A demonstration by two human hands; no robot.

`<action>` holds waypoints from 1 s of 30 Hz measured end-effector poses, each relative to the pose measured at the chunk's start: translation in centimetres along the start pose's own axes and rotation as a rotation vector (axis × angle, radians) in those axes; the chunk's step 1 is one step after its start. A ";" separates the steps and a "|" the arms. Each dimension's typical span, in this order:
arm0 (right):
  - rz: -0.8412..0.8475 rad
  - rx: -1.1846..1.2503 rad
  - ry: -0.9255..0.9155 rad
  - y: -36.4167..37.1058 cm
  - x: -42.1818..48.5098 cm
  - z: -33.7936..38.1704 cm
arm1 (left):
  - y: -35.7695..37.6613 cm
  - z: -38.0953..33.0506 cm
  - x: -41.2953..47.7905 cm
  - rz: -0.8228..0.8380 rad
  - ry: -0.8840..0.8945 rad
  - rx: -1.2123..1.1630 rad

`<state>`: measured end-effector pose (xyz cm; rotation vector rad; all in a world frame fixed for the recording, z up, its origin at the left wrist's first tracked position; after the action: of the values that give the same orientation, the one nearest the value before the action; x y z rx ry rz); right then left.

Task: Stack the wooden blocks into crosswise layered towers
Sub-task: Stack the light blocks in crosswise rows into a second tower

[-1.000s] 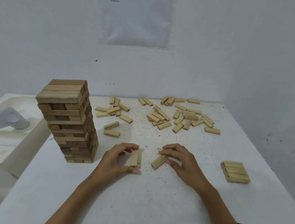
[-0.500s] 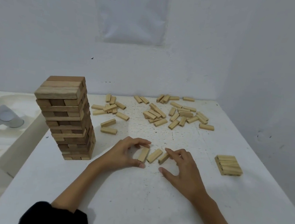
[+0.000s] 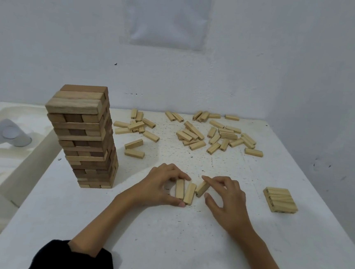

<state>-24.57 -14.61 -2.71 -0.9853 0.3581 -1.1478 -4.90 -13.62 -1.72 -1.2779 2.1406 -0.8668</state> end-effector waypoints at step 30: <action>0.252 0.145 -0.045 -0.4 0.7 0.0 | 0.6 -0.4 -0.6 -0.108 -0.003 -0.004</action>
<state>-24.48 -15.18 -2.25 -0.8120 0.3471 -0.9091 -5.23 -12.74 -1.84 -1.4068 2.0875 -0.9039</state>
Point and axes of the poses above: each hand's wrist, its own x-axis towards the middle knuckle, its own y-axis out of the palm, z = x × y, the point moved 4 cm from there along x, towards the middle knuckle, and after that the axes turned 10 degrees about z, right-handed, at the moved point
